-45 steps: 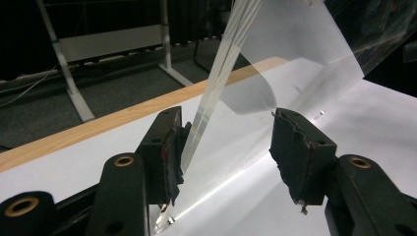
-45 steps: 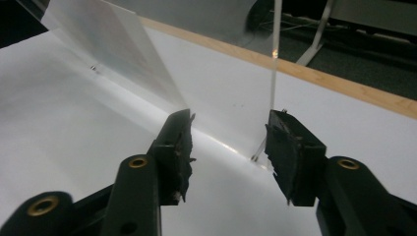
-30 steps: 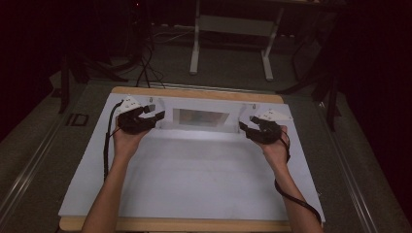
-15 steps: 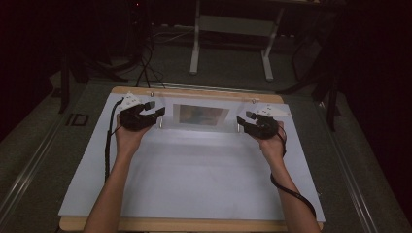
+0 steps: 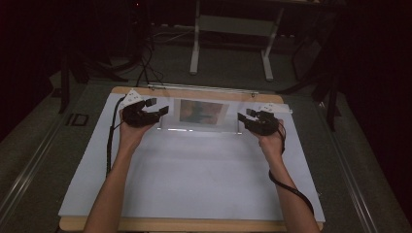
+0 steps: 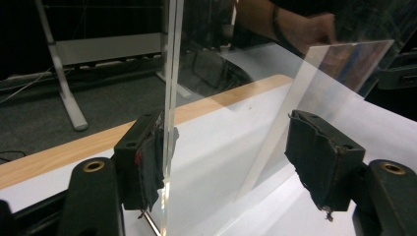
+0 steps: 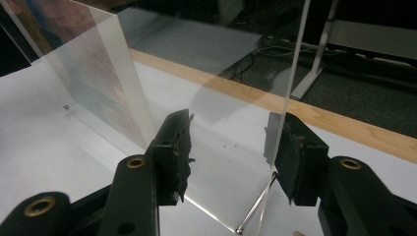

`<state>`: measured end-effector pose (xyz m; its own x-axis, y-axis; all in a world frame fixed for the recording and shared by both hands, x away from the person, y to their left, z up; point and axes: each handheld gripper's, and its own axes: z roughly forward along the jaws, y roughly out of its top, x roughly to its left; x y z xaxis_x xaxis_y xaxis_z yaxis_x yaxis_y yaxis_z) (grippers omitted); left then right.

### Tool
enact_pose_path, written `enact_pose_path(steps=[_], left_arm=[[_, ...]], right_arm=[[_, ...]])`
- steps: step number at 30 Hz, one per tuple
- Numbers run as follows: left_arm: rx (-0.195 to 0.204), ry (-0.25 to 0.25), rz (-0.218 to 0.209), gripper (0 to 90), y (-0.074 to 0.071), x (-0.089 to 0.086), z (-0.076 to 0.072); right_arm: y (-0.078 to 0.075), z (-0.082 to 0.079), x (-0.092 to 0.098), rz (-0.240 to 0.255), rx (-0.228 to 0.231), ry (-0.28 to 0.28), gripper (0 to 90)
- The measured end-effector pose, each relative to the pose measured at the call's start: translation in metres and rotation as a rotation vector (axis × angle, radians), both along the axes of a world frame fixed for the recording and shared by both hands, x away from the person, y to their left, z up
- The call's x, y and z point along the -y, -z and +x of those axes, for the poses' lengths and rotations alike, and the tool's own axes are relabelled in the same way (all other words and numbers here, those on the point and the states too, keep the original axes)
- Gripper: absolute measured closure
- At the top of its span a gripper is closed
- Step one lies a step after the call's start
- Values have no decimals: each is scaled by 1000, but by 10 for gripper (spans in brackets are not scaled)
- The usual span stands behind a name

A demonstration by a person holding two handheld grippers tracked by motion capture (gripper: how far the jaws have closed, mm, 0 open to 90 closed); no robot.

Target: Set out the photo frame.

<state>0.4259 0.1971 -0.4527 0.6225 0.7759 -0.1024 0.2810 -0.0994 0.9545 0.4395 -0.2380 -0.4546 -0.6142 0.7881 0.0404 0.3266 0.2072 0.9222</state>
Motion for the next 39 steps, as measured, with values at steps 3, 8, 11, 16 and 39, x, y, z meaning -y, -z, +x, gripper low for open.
enact_pose_path(steps=[3,8,11,16,39], left_arm=[[-12,4,-2,317,3,1,4],[-33,-4,20,338,11,5,12],[-47,-17,22,355,13,5,14],[-60,-44,64,384,19,8,18],[-116,-126,150,339,14,23,35]], right_arm=[[0,2,0,-2,-1,-3,516],[0,3,-1,-33,8,3,520],[3,4,-3,-71,7,21,521],[13,8,-6,-116,-5,35,521],[13,25,-19,-166,-33,90,482]])
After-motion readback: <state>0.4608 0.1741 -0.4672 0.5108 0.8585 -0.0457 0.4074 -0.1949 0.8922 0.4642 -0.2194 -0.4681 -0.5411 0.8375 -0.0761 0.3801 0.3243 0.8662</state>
